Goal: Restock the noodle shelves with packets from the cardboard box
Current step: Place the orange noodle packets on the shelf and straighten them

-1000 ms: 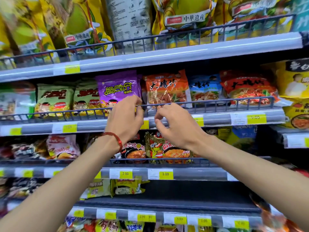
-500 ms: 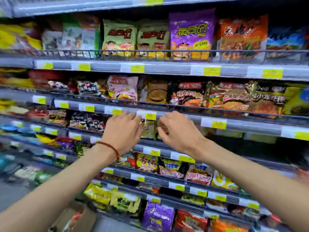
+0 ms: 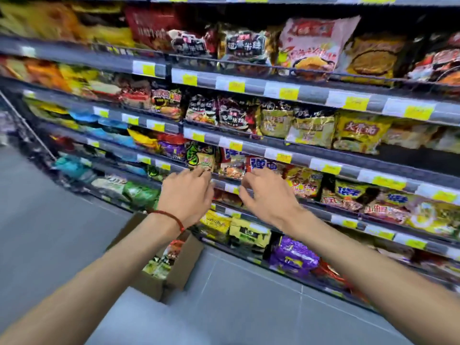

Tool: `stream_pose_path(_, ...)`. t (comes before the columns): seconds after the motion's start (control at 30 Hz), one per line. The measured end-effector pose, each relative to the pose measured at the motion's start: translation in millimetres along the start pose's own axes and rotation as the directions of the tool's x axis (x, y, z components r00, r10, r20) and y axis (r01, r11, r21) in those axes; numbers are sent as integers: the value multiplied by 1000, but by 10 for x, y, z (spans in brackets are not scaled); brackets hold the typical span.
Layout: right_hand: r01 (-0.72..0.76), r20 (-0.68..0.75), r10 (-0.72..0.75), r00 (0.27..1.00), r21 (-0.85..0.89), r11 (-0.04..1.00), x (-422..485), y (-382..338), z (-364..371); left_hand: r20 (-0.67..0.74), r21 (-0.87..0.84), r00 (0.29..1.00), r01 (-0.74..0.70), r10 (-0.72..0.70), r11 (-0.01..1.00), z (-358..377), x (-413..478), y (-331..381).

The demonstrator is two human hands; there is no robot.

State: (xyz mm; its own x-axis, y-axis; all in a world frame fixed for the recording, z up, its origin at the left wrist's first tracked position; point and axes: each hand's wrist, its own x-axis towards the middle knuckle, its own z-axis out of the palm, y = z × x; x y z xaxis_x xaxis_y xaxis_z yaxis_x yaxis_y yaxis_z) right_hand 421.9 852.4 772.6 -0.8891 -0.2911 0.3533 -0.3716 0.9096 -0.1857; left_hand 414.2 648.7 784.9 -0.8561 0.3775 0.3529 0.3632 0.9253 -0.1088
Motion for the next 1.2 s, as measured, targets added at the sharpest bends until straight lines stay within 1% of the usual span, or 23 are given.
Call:
stream_pose_path(0.13, -14, 55, 12, 998, 34, 999, 330, -386, 569, 58, -28, 997, 57, -55, 998, 424, -126, -596)
stream_pose_path(0.2, -28, 80, 24, 997, 50, 998, 546, -543, 877, 116, -24, 991, 77, -74, 997, 659, -145, -887)
stream_pose_path(0.4, -69, 179, 53, 982, 82, 994, 1296, -921, 1798, 242, -73, 965, 118, -97, 990, 1277, -28, -1861)
stream_pose_path(0.5, -84, 246, 60, 967, 88, 993, 1648, -1108, 2126, 276, -98, 956, 130, -99, 987, 1547, 22, -2340)
stream_pose_path(0.63, -142, 290, 113, 951, 82, 987, 2065, -1340, 2427, 334, -146, 939, 142, -87, 979, 1810, 91, -2888)
stream_pose_path(0.77, -217, 286, 198, 938, 37, 975, 2328, -1615, 2715, 371, -160, 928, 94, -29, 983, 2058, 198, -3402)
stream_pose_path(0.87, -287, 283, 273, 919, 8, 958, 2459, -1853, 2984, 387, -184, 921, 20, 54, 983, 2266, 269, -3787)
stream_pose_path(1.0, -458, 271, 443, 855, -9, 889, 2539, -2233, 3316, 410, -257, 886, -116, 217, 959, 2505, 328, -4299)
stream_pose_path(1.13, -579, 276, 558, 783, -6, 815, 2556, -2595, 3579, 451, -326, 835, -174, 315, 929, 2726, 352, -4703)
stream_pose_path(1.2, -612, 278, 587, 761, 7, 791, 2536, -2696, 3663, 467, -333, 815, -198, 343, 922, 2834, 347, -4799)
